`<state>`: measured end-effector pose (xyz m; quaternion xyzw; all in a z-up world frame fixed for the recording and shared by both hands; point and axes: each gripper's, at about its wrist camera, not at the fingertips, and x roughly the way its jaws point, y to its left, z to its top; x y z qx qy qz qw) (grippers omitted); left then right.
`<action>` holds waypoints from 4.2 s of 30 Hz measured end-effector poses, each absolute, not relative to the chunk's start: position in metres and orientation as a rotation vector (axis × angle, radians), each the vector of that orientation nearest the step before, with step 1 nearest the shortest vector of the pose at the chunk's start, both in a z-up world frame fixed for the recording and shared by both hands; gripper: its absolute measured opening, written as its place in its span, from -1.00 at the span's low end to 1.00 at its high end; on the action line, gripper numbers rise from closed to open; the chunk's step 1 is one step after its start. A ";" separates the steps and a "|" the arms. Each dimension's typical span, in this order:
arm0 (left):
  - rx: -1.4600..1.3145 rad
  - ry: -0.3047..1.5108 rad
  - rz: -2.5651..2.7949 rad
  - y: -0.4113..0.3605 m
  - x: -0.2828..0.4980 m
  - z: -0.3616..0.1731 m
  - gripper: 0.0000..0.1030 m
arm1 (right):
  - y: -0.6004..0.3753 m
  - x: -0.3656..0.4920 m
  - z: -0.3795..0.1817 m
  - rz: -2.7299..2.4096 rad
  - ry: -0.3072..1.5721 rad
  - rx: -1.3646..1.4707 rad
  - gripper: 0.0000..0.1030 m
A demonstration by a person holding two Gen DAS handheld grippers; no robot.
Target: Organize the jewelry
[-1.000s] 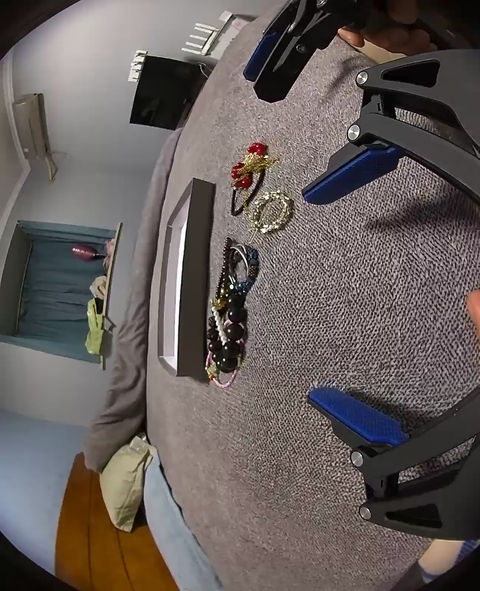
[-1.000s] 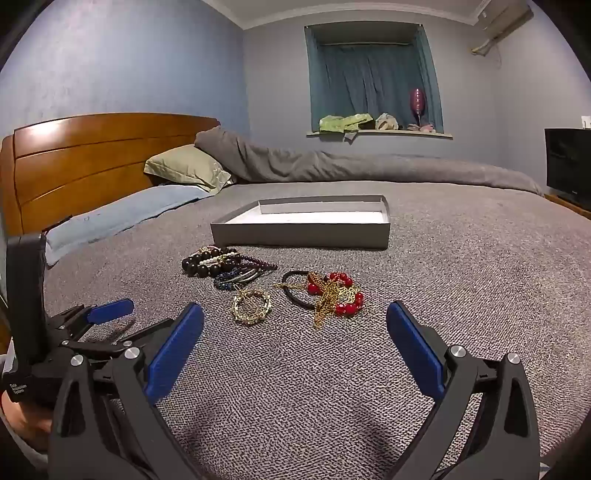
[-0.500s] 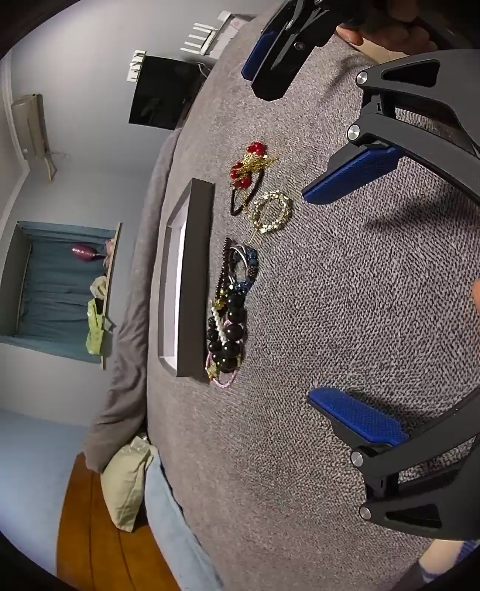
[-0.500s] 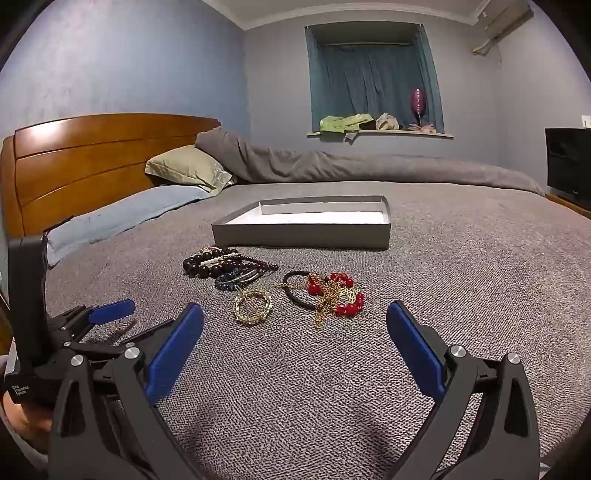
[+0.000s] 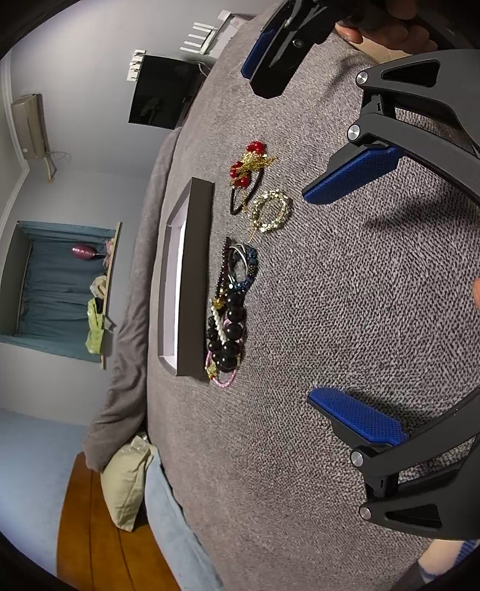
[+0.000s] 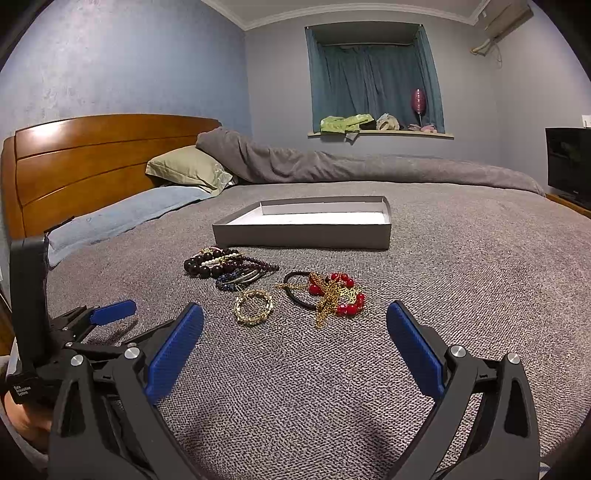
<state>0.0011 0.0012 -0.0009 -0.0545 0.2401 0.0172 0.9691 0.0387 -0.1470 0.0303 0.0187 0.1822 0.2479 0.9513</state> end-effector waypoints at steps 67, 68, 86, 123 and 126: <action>-0.134 0.517 0.044 0.007 0.006 -0.004 0.91 | -0.144 0.042 0.028 0.516 0.399 0.038 0.90; -0.134 0.522 0.031 0.006 0.007 -0.004 0.91 | -0.144 0.043 0.029 0.513 0.405 0.042 0.90; -0.043 0.614 -0.120 -0.032 0.056 0.007 0.69 | -0.167 0.078 0.044 0.478 0.477 0.055 0.72; -0.089 0.605 -0.152 -0.015 0.065 0.007 -0.19 | -0.129 0.161 0.014 0.527 0.686 -0.067 -0.68; -0.106 0.605 -0.154 -0.010 0.065 0.008 -0.19 | -0.140 0.157 0.020 0.546 0.656 -0.004 -0.86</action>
